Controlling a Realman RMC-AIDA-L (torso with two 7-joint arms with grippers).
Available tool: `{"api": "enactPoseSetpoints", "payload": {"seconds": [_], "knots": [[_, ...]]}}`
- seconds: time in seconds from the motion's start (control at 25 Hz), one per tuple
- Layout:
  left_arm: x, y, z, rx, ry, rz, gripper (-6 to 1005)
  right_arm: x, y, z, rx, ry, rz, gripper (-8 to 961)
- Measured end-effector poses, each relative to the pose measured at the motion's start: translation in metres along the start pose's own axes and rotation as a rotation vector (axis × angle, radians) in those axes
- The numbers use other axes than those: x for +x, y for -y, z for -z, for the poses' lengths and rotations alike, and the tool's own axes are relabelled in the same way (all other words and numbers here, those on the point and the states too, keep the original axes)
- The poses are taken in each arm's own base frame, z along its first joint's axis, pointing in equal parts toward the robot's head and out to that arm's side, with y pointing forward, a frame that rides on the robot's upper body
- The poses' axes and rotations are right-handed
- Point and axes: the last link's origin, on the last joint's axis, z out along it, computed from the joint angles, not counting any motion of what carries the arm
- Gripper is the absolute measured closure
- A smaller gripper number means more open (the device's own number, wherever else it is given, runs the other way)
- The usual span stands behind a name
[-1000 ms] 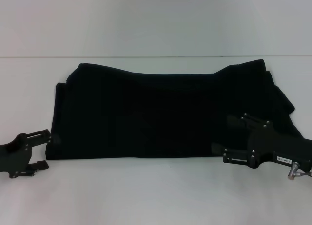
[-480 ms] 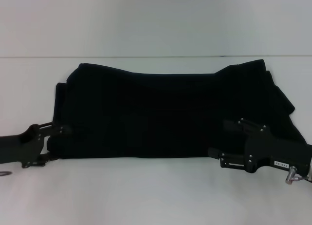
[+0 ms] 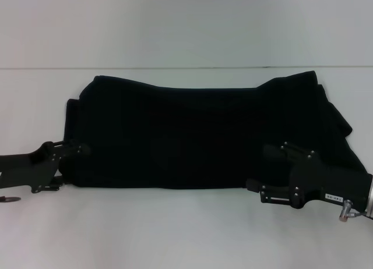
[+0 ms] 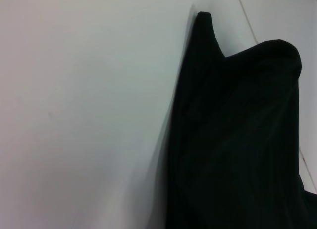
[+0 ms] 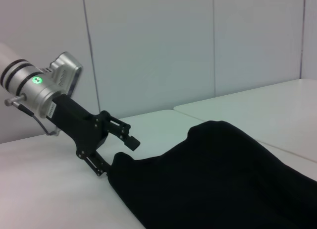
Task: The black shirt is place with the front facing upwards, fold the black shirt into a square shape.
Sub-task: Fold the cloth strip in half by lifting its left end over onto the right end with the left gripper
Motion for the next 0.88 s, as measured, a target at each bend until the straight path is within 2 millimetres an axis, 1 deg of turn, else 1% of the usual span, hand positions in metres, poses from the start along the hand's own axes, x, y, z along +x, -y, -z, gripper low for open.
{"api": "enactPoseSetpoints", "payload": {"seconds": [0.08, 0.2, 0.24, 0.44, 0.52, 0.76, 0.88], "knots": [[-0.0003, 0.0003, 0.0002, 0.004, 0.003, -0.009, 64, -0.0001, -0.0008, -0.0006, -0.007, -0.002, 0.002, 21], [-0.0028, -0.0011, -0.0015, 0.019, 0.031, -0.073, 65, -0.0010, -0.0017, -0.0015, -0.016, 0.000, 0.005, 21], [-0.0043, -0.0011, -0.0042, 0.029, 0.037, -0.085, 93, -0.0017, -0.0021, -0.0016, -0.020, 0.003, 0.005, 21], [-0.0042, -0.0002, -0.0059, 0.035, 0.027, -0.076, 230, -0.0027, -0.0033, -0.0018, -0.029, 0.009, 0.005, 21], [-0.0032, 0.0011, -0.0042, 0.039, 0.020, -0.075, 459, -0.0028, -0.0034, -0.0018, -0.030, 0.009, 0.004, 21], [-0.0033, 0.0038, -0.0056, 0.040, -0.003, -0.069, 700, -0.0028, -0.0034, -0.0017, -0.030, 0.009, 0.002, 21], [-0.0041, 0.0041, -0.0069, 0.039, -0.007, -0.068, 763, -0.0028, -0.0034, -0.0017, -0.030, 0.009, 0.003, 21]]}}
